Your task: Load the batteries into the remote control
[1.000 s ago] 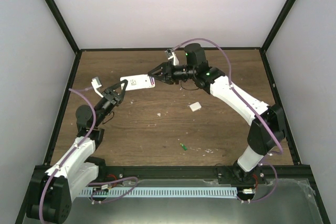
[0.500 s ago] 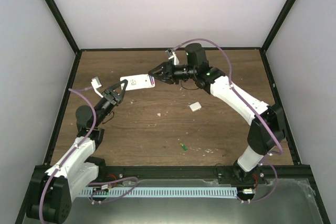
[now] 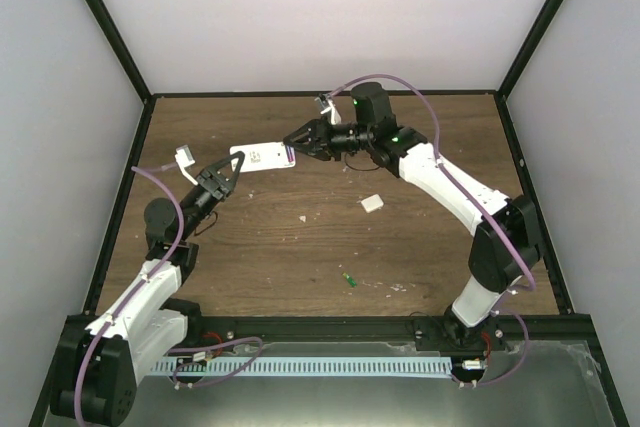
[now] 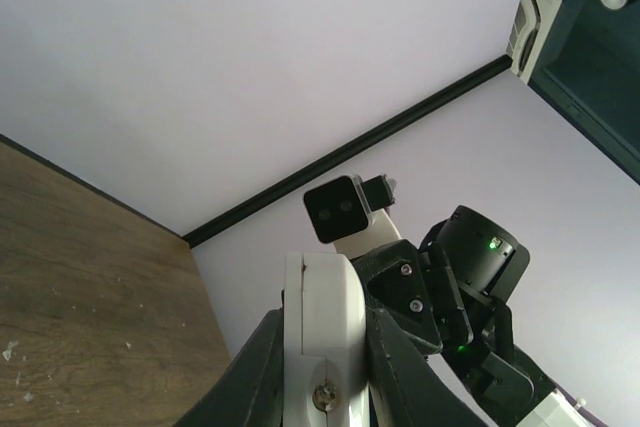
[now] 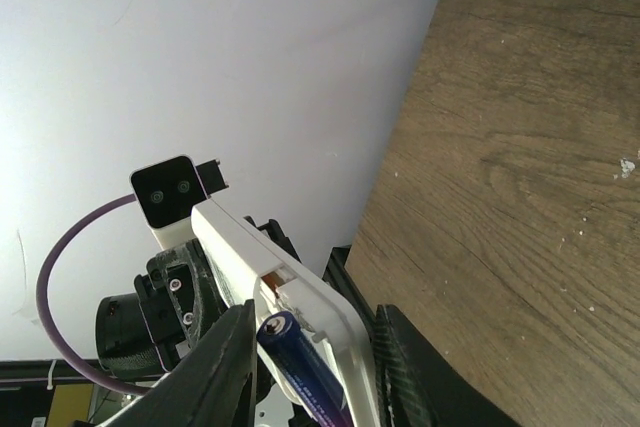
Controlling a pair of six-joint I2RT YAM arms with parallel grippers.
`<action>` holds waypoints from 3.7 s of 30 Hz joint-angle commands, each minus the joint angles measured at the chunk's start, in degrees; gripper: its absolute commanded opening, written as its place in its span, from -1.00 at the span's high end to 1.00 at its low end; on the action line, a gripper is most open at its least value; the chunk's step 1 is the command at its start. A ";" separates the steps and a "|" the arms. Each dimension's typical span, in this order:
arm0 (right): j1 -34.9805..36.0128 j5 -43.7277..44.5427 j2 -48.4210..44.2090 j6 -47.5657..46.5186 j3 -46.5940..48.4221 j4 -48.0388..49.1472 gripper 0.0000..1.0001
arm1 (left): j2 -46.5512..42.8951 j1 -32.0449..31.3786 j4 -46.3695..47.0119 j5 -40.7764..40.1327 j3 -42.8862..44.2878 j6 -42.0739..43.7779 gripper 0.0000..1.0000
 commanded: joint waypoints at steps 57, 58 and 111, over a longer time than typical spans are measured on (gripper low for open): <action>-0.14 -0.95 0.47 -6.09 5.27 -1.83 0.30 | 2.87 0.03 7.81 -3.88 -1.49 -5.79 1.00; -0.14 -0.61 0.45 -6.33 5.39 -1.99 0.30 | 2.83 0.06 7.77 -3.99 -1.45 -5.76 1.00; -0.07 -0.90 2.28 -8.72 10.19 -4.95 0.28 | 3.54 0.04 7.09 -4.02 -1.68 -5.62 1.00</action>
